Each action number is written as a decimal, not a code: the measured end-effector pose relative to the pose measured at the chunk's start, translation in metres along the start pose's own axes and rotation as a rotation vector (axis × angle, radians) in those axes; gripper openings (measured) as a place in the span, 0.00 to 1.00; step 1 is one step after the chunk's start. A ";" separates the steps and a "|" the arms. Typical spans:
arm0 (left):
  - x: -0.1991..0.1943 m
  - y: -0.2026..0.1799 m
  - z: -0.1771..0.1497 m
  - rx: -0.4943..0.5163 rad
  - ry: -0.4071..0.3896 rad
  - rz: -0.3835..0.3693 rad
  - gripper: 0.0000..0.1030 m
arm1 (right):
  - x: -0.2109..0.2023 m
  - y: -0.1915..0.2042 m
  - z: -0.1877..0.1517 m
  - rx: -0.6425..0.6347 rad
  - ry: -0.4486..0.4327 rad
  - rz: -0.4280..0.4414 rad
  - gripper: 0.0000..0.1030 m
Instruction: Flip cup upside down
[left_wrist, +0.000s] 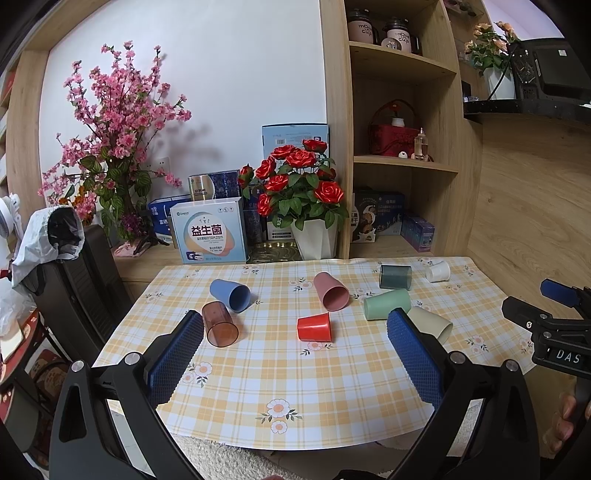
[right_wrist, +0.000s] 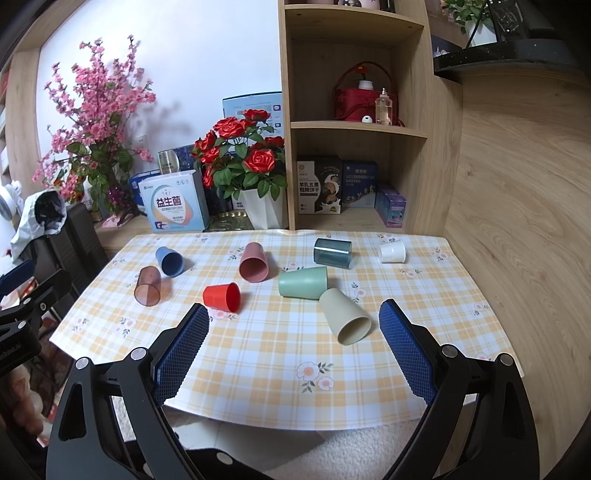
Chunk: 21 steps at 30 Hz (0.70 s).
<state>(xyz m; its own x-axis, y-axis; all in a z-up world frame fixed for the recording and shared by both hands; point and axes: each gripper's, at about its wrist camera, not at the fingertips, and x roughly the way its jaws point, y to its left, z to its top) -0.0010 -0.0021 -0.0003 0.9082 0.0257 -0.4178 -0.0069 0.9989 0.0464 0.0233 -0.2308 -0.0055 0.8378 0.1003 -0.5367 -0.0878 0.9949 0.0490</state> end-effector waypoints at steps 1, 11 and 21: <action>0.000 0.000 0.000 0.000 0.000 0.000 0.94 | 0.000 0.000 0.000 0.000 0.000 0.000 0.88; 0.000 0.001 0.000 0.000 -0.001 0.000 0.94 | 0.000 0.000 0.000 0.000 0.000 0.000 0.88; -0.001 0.001 0.000 -0.002 0.000 -0.001 0.94 | 0.000 -0.001 0.000 0.001 0.002 0.001 0.88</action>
<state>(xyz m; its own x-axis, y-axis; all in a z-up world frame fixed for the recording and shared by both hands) -0.0013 -0.0007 0.0003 0.9083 0.0250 -0.4177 -0.0071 0.9990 0.0445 0.0238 -0.2313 -0.0056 0.8369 0.1013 -0.5380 -0.0882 0.9948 0.0501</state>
